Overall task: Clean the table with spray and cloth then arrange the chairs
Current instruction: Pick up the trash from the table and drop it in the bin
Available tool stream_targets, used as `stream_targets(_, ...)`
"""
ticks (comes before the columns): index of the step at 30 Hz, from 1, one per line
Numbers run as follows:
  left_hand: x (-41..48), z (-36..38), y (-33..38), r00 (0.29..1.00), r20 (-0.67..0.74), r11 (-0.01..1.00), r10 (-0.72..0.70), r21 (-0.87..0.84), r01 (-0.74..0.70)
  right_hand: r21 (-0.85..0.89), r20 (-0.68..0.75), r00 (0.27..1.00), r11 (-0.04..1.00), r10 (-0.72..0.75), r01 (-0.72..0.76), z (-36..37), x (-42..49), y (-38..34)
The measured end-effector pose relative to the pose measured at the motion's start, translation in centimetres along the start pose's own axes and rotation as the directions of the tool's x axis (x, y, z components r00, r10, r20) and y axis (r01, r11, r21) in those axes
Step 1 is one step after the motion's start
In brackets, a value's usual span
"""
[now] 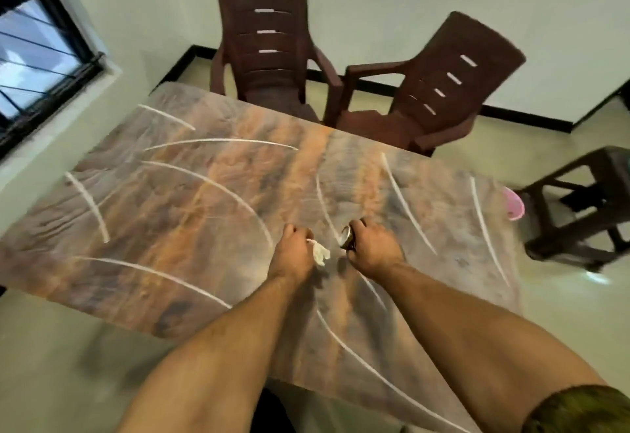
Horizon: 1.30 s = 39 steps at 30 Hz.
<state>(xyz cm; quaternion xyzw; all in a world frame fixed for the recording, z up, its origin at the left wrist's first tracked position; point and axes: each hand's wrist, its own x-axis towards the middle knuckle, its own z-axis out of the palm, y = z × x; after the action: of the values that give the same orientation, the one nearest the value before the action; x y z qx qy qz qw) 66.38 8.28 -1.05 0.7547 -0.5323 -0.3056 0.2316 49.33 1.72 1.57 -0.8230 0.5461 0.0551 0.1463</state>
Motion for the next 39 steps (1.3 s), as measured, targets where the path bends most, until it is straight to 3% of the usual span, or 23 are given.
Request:
stream_targets(9, -8.2, 18.3, 17.1, 0.991, 0.084, 0.994, -0.101, -0.030, 0.103, 0.107, -0.035, 0.997, 0.992, 0.069, -0.065, 0.4, -14.5, 24.4)
stream_targets(13, -13.7, 24.9, 23.7, 0.991, 0.131, 0.989, -0.037, 0.147, 0.017, 0.216, -0.038, 0.992, 0.970, 0.119, -0.108, 1.9, -22.0, 30.9)
stream_targets(18, -17.8, 30.8, 28.0, 0.981, 0.186, 0.953, 0.057, 0.282, -0.109, 0.324, 0.000, 0.985, 0.932, 0.172, -0.163, 3.9, -28.8, 35.0)
stream_targets(26, -21.0, 36.8, 31.4, 0.977, 0.211, 0.941, 0.017, 0.326, -0.087, 0.297, -0.031, 0.979, 0.937, 0.203, -0.185, 5.4, -34.6, 39.8)
stream_targets(35, -17.6, 43.7, 35.6, 0.946, 0.305, 0.935, 0.112, 0.289, -0.204, 0.242, 0.025, 0.965, 0.935, 0.262, -0.260, 4.1, -34.5, 47.8)
stream_targets(39, -13.5, 47.2, 37.8, 0.950, 0.295, 0.955, 0.108, 0.234, -0.181, 0.171, 0.037, 0.965, 0.950, 0.258, -0.261, 2.9, -31.3, 53.0)
